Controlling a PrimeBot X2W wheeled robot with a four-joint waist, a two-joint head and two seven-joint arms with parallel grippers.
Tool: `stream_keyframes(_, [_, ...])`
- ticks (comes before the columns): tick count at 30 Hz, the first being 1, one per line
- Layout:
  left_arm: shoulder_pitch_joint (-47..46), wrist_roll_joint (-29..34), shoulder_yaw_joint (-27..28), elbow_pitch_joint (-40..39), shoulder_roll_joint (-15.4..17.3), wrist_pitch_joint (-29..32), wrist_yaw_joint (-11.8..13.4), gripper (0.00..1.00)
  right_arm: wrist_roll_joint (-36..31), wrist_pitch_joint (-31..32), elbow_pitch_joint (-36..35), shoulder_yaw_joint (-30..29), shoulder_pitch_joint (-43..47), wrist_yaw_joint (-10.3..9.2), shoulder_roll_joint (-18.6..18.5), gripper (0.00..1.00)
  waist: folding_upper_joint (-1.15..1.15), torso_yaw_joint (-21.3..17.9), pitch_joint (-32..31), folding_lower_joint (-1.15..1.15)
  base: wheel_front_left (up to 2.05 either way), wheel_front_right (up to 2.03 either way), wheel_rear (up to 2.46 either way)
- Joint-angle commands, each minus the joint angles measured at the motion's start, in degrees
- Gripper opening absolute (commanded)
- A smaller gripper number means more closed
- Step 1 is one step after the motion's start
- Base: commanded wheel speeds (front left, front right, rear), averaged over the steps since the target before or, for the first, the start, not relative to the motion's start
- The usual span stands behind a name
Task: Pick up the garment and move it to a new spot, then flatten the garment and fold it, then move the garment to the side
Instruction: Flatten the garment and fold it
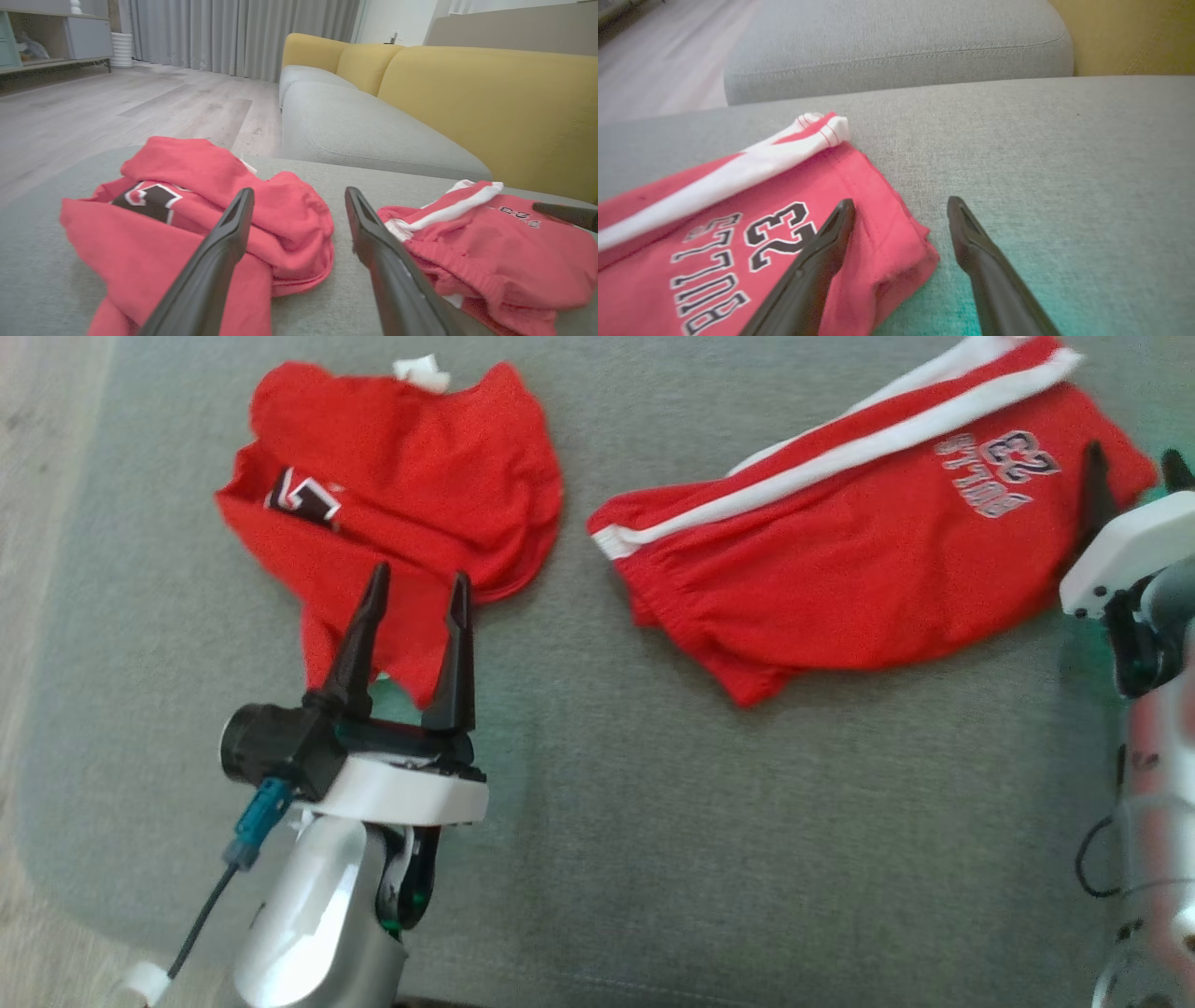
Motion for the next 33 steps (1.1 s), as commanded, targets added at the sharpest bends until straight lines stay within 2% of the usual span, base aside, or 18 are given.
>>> stream_keyframes(1, [-1.48,0.32,2.21,-1.68,0.31,-0.36,-0.11,1.0,-0.94,-0.37,-0.82,1.19,-1.79,-0.05,-0.47,1.0,0.0,1.66,1.32,-0.02,0.0,0.0,0.0])
stream_keyframes(8, [-2.05,0.33,3.0,-1.48,0.17,-0.36,-0.14,1.0,-4.48,0.2,9.65,-0.31,-4.28,-0.05,-1.16,1.0,0.0,2.37,1.14,-0.02,0.0,0.0,0.0])
stream_keyframes(9, [-2.0,0.33,3.1,-1.53,0.17,-0.36,0.01,1.0,-4.37,0.54,11.01,-0.22,-4.49,-0.05,-1.01,0.93,0.0,2.25,0.98,-0.02,0.0,0.0,0.0])
stream_keyframes(10, [-1.91,0.35,3.19,-1.55,0.17,-0.36,0.16,1.0,-4.24,0.43,12.04,0.04,-4.71,-0.05,-0.92,0.0,0.0,2.06,0.75,-0.02,0.0,0.0,0.0])
stream_keyframes(17, [-0.98,0.91,4.09,-1.47,0.16,-0.36,0.4,1.0,-1.69,-4.15,15.68,0.78,-5.64,-0.05,-0.47,0.0,0.0,-0.96,-1.69,-0.02,0.0,0.0,0.0])
stream_keyframes(22, [-0.12,1.28,4.89,-1.77,0.15,-0.36,0.37,1.0,2.71,-7.82,16.63,-0.7,-4.97,-0.05,-0.72,0.0,0.0,-3.81,-3.9,-0.02,0.0,0.0,0.0])
stream_keyframes(28, [1.05,1.45,5.03,-1.9,0.15,-0.36,0.55,1.0,7.64,-11.25,15.2,-3.19,-1.33,-0.05,-1.8,0.0,0.0,-5.86,-5.89,-0.02,0.0,0.0,0.0])
stream_keyframes(33, [2.72,2.3,4.16,-1.66,0.15,-0.36,0.51,1.0,10.98,-14.22,11.03,-7.19,4.72,-0.05,-3.32,0.0,0.0,-7.03,-7.46,-0.02,0.0,0.0,0.0])
